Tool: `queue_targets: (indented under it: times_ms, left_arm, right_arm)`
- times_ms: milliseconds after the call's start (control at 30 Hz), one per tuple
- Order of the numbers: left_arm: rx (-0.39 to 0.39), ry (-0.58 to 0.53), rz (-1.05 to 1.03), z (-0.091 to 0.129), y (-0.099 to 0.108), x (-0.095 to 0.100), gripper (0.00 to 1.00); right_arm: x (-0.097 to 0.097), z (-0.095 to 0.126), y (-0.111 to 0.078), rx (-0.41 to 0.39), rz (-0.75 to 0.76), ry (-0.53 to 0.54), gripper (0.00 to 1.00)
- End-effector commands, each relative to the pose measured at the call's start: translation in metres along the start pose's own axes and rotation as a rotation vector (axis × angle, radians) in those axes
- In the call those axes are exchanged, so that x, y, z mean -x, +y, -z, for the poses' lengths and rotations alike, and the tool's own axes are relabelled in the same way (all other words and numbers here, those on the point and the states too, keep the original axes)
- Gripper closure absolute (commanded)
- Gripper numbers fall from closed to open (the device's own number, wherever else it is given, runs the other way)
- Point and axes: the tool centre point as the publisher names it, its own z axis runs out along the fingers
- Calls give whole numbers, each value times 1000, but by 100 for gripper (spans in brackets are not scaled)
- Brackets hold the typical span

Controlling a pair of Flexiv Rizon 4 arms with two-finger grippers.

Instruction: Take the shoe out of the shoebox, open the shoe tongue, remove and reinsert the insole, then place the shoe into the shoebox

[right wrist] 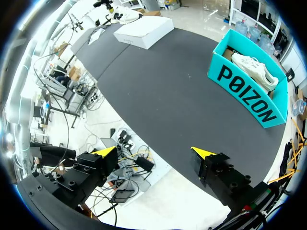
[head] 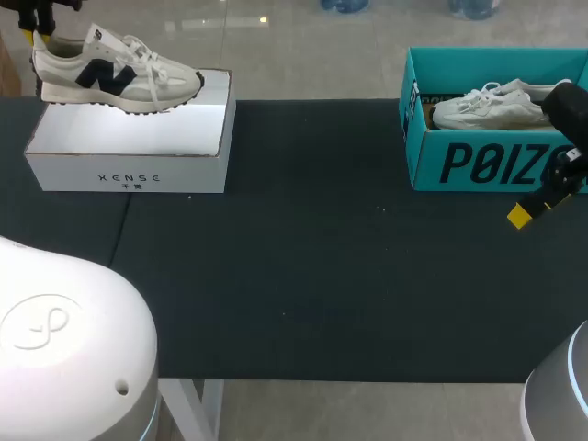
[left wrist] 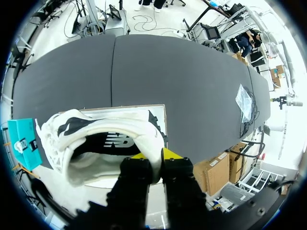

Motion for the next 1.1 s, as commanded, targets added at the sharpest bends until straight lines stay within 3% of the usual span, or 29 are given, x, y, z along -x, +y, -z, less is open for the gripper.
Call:
queue_targets:
  times_ms: [33,200,633,1100]
  left_arm:
    - [38,-7,-4,-2,-22,-2,100]
    - [50,1,2,-4,-26,-7,100]
    - [25,1,15,-19,6,-16,100]
    - [25,1,15,-19,6,-16,100]
  right_arm:
    - [0,-1,1,-3,-1,1,0]
    - [0,-1,1,-3,-1,1,0]
    - [0,-1,1,-3,-1,1,0]
    - [0,-1,1,-3,-1,1,0]
